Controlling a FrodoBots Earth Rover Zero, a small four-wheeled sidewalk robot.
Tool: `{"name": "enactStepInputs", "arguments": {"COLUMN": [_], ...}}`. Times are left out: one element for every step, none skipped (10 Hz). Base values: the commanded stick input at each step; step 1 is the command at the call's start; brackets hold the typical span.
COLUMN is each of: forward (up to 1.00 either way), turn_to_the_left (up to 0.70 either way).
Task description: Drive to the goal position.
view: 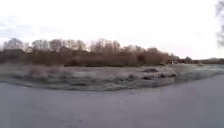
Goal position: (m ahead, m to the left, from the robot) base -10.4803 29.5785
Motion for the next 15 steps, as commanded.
{"name": "enactStepInputs", "arguments": {"forward": [0.0, 0.0, 0.0, 0.0, 0.0, 0.0, 0.0, 0.0, 0.0, 0.0, 0.0, 0.0, 0.0, 0.0, 0.0], "turn_to_the_left": [1.0, 1.0, 1.0, 1.0, 1.0, 1.0, 1.0, 1.0, 1.0, 1.0, 1.0, 1.0, 1.0, 1.0, 1.0]}}
